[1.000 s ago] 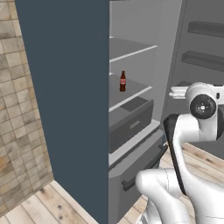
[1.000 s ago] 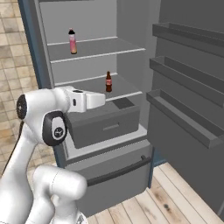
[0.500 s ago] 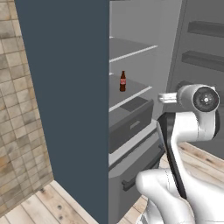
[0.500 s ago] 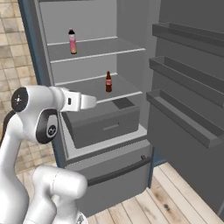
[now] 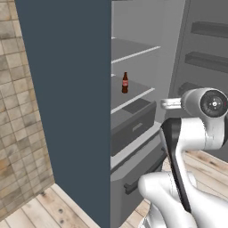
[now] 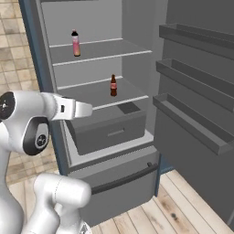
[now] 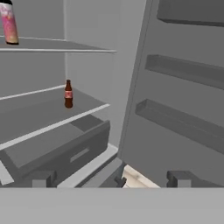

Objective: Open the fridge, grab two sodas, and place both sodas inside the bowl with ice on the dining counter.

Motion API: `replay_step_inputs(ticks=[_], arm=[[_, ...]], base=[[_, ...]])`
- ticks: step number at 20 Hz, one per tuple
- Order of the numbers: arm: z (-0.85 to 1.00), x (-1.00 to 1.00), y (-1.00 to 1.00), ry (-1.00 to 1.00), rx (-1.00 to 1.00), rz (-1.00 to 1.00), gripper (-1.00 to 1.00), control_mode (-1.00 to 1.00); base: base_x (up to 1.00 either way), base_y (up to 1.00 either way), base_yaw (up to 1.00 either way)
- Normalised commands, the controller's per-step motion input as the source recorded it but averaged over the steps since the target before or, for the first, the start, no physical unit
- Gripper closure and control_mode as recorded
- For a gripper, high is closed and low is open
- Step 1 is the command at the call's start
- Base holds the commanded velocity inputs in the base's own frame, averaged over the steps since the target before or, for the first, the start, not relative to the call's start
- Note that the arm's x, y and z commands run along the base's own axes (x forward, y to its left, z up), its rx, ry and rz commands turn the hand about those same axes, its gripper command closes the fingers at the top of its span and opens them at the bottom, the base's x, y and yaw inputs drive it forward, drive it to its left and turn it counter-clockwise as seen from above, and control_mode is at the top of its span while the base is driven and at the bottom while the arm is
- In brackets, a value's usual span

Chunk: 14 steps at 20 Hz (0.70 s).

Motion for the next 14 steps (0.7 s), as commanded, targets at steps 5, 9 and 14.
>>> replay_step_inputs(ticks=[5,9,14], arm=[[0.0,-0.04,0.13,0.0,0.0,0.0,-1.0,-1.0],[0.0,0.0,0.23,0.0,0.0,0.0,-1.0,-1.0],[-0.01,0.02,0.34,0.0,0.0,0.0,-1.0,-1.0]], base=[[0.0,0.0,0.0],[0.0,0.0,0.0],[0.0,0.0,0.0]])
